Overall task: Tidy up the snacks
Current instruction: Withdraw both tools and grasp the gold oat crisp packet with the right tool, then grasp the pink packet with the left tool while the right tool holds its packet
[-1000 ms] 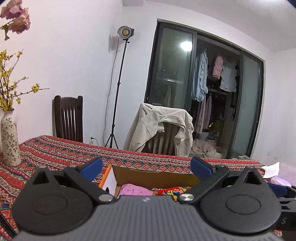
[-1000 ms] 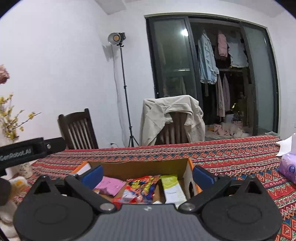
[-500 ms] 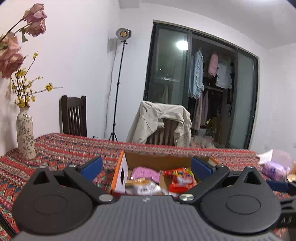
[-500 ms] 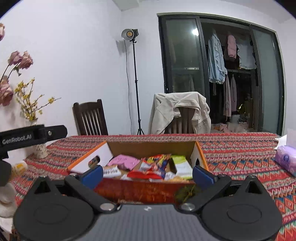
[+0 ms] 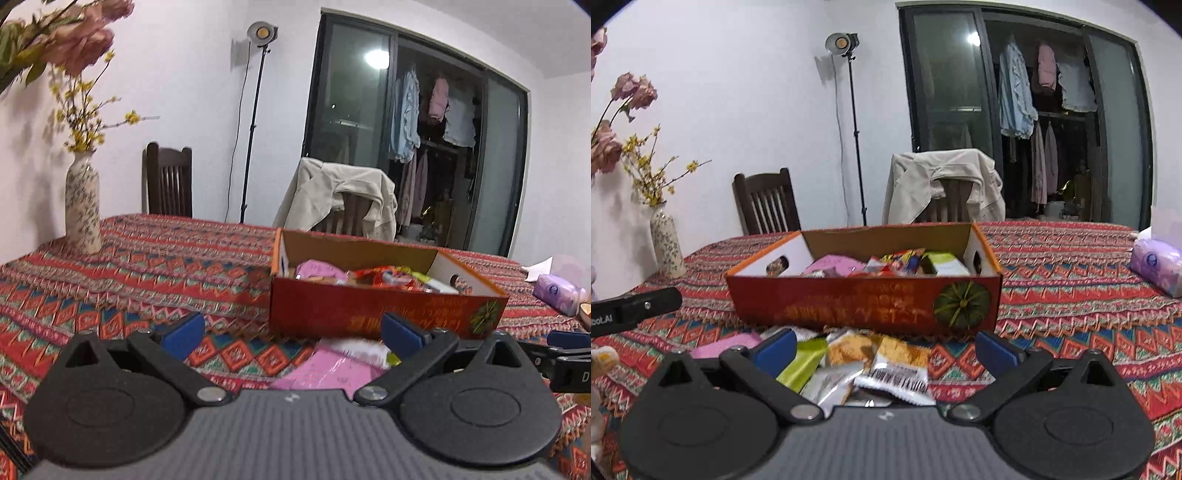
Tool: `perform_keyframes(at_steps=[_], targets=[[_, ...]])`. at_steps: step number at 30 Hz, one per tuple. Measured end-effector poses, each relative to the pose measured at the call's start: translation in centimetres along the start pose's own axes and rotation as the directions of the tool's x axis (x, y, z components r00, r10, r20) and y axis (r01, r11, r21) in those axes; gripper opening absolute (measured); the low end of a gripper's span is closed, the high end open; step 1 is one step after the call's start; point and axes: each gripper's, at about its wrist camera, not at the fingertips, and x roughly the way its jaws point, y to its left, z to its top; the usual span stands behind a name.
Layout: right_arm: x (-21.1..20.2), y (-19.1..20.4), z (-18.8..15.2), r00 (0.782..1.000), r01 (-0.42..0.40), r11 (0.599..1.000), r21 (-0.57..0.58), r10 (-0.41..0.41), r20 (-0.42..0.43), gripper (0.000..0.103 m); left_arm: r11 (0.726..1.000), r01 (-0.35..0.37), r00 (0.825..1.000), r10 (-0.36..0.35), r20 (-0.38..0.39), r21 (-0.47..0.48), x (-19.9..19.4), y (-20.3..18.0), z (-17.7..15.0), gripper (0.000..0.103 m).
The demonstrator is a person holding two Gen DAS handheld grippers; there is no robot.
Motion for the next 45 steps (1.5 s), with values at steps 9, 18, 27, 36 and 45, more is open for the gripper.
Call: perform_keyframes(at_steps=[9,18,27,36,45], targets=[[1.5,1.3,-0.1,0.999,-0.001,1.000,-0.023,0.000,-0.049,0.102,1.000,-0.016,0.999,0.015,-0.032,-0.025,0.5,1.1,-0.5,0.103],[5.1,-2.0,0.7,0.986,0.063,0.996,0.070,-0.051,-0.157,0.077,0.999,-0.030,0.998,0.027,-0.062,-0.042,0.9,1.7,-0.9,0.103],[8.5,-3.9,1.1,0.961,-0.006,0.980,0.198,0.060,-0.269,0.050,0.999,-0.036,0.997,0.034,-0.075,-0.030,1.1,1.4,-0.7,0.103],[5.6,-3.1,1.3,0.993,0.044,0.994,0.100,-0.033,-0.113,0.041,0.999,-0.041,0.991,0.039,-0.129,-0.013,2.0,0.7,-0.6,0.103],[4.8,-3.1,0.7,0.995,0.101,0.995,0.014,-0.101,-0.022,0.041,0.998,-0.008,0.955,0.026,-0.295,0.064,5.7,-1.3,-0.2,0.103]])
